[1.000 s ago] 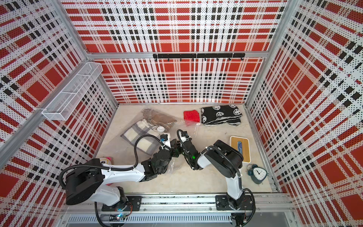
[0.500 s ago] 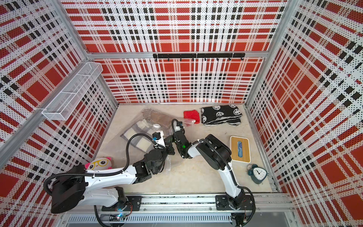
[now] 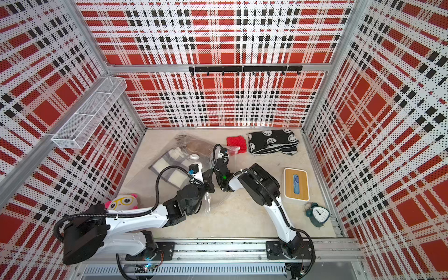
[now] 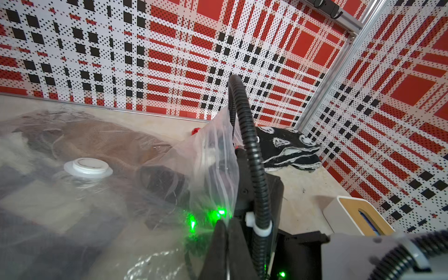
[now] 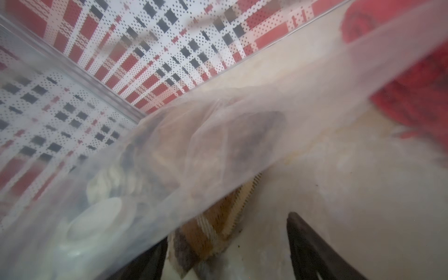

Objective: Take the scarf out of the vacuum bag
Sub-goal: Take out the scarf from the vacuum bag.

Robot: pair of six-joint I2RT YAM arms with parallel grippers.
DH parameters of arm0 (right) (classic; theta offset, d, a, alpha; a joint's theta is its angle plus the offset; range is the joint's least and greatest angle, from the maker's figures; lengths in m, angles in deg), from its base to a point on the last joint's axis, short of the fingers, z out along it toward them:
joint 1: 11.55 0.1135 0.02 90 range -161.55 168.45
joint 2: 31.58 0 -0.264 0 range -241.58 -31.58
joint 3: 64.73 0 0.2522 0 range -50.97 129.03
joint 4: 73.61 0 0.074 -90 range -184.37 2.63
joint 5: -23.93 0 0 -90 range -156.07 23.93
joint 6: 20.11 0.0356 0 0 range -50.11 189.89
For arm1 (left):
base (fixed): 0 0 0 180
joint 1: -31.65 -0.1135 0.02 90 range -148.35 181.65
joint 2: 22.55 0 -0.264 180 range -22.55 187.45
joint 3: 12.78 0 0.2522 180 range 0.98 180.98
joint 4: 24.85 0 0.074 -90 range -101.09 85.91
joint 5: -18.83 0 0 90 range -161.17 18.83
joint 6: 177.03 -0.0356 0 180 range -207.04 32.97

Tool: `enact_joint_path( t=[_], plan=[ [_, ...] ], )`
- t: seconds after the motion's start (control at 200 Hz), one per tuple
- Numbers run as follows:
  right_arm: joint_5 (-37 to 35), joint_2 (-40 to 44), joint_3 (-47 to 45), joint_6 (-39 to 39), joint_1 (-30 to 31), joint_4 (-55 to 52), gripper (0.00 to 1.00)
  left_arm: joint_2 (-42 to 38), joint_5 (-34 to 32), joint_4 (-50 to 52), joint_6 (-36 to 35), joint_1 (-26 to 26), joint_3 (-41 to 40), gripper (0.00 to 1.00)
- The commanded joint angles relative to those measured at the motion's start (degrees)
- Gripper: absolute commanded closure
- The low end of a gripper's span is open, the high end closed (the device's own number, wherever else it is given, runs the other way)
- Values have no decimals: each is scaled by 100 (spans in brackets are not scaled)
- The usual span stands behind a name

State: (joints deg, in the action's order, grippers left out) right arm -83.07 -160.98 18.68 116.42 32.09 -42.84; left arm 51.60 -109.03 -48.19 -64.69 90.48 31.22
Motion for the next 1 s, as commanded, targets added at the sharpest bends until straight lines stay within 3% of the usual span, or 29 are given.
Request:
enact_joint_path(
  t=[0.0,0.215,0.471,0.561,0.722,0.782,0.852,0.882,0.997],
  plan=[
    [-244,-180,217,177,4,222,21,32,274,-300,-95,-30,67,100],
    [16,-558,554,455,56,331,24,195,343,-327,-274,-65,219,100],
    [27,-984,1359,595,-29,-302,23,4,508,-363,-301,-56,204,100],
    [7,-1075,1523,628,-55,-380,31,-46,483,-359,-297,-57,148,100],
    [228,-1129,1552,689,-128,-169,65,-212,431,-362,-240,-56,-30,100],
    [257,-998,1365,560,-99,-18,61,-276,362,-355,-241,-77,-79,100],
    [425,-766,932,494,-99,324,34,-291,382,-341,-199,-195,-123,100],
    [480,-640,746,453,-100,452,26,-278,444,-349,-166,-258,-151,100],
    [857,-210,89,476,-68,691,19,-259,561,-367,-156,-409,-210,100]
  ],
)
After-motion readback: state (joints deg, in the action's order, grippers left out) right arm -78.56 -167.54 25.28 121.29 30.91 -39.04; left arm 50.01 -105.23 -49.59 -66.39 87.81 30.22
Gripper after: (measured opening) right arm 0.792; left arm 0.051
